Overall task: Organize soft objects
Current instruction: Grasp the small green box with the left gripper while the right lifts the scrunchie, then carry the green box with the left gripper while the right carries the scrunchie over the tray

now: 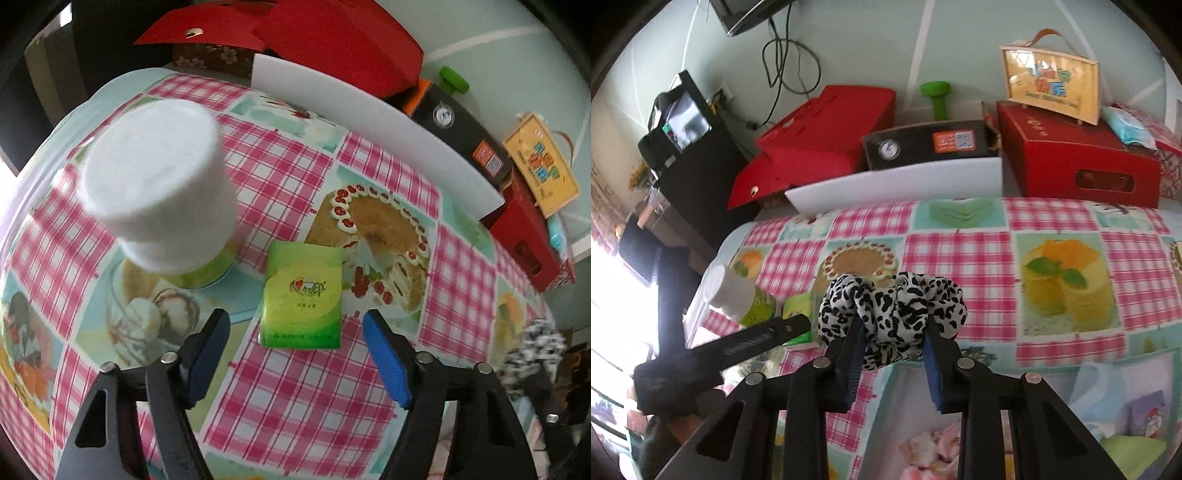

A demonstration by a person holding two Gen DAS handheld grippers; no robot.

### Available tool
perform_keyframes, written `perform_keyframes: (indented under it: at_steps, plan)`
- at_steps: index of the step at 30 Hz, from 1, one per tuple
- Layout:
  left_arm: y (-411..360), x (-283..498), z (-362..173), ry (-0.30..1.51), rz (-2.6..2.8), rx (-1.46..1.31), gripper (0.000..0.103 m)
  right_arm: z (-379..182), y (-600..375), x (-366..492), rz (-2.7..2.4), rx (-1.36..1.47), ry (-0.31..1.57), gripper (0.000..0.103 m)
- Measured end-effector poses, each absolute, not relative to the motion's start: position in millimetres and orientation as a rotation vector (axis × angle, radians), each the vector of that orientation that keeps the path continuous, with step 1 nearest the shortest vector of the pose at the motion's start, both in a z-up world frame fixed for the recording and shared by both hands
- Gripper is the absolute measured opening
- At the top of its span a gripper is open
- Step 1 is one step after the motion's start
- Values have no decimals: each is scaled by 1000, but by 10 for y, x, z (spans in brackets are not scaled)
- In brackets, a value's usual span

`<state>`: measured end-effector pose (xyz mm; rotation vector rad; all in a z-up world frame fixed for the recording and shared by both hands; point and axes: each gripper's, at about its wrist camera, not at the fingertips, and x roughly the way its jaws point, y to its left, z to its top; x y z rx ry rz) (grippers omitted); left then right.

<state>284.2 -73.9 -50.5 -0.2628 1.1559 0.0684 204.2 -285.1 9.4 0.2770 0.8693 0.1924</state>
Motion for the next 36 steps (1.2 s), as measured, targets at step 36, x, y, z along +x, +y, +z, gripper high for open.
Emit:
perform_keyframes:
  at_steps: [36]
  plan:
    - [-1514,1432,327,1003,-341,-132,48,629,-3749,582,-40,396,730,32]
